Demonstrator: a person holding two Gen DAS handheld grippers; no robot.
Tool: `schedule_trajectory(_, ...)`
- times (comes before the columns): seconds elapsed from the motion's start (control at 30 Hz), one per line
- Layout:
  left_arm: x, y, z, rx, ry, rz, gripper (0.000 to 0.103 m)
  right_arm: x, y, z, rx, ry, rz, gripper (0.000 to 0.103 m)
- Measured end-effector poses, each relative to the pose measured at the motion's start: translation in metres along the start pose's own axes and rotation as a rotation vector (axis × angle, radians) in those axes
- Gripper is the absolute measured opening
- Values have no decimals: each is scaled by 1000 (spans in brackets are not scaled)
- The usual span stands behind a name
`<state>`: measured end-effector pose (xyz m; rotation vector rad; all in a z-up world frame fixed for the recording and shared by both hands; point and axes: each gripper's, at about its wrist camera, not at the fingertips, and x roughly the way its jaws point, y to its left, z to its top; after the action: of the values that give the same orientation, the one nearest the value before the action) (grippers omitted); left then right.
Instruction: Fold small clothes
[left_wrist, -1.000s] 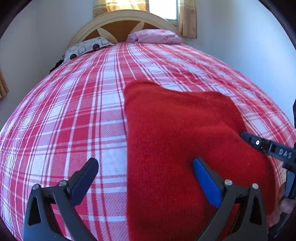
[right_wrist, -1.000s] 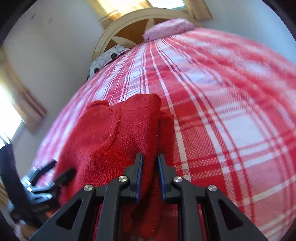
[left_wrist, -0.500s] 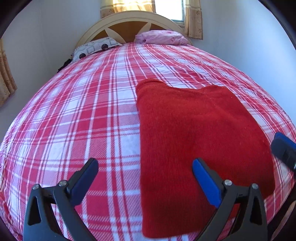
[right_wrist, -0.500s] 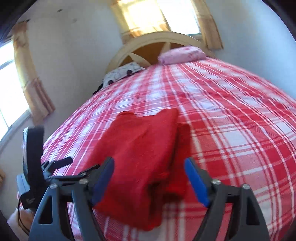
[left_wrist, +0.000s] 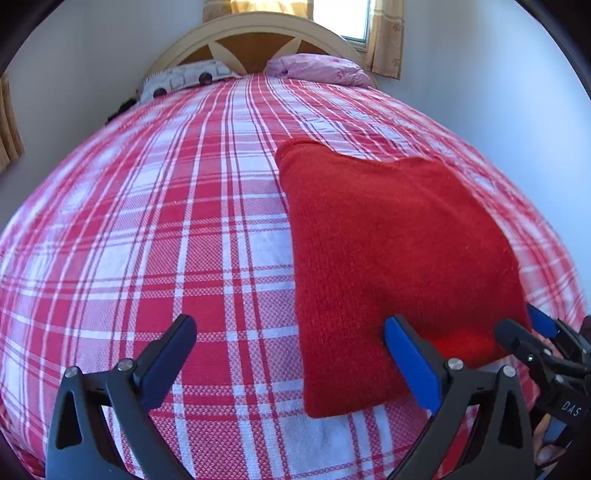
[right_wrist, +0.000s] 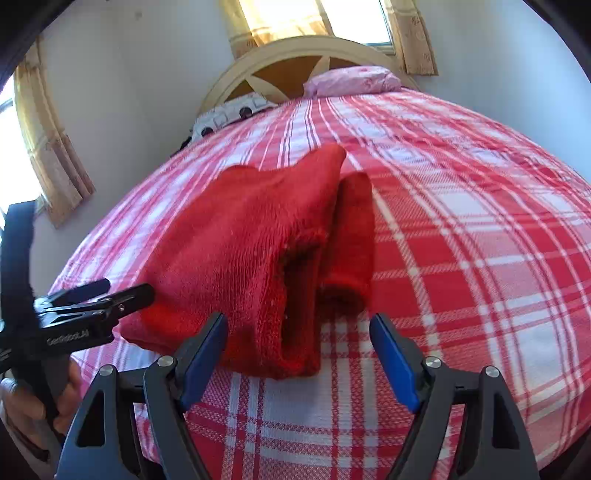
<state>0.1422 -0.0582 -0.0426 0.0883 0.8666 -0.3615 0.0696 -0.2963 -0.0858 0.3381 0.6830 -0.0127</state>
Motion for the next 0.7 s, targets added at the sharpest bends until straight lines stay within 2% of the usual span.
schedule_trajectory(0.17, -2, 14, 15, -44, -16, -38, 103, -19, -8, 15, 46, -54, 21, 80)
schedule_trajectory(0.3, 1, 25, 38, -109, -45, -59, 103, -21, -16, 43, 72, -109, 28, 80)
schedule_trajectory(0.4, 23, 24, 56, -148, 3, -94, 103, 1, -15, 62, 62, -86, -1, 80)
schedule_trajectory(0.5, 52, 16, 66, -168, 74, -129, 103, 32, -23, 75, 107, -41, 10, 80)
schedule_trajectory(0.57, 69, 9, 66, -161, 123, -141, 103, 57, -30, 75, 148, 8, 6, 80)
schedule_trajectory(0.63, 79, 6, 62, -170, 148, -163, 103, 75, -37, 68, 195, 52, 48, 80)
schedule_trajectory(0.7, 84, 7, 56, -200, 150, -186, 103, 77, -42, 60, 211, 17, 76, 80)
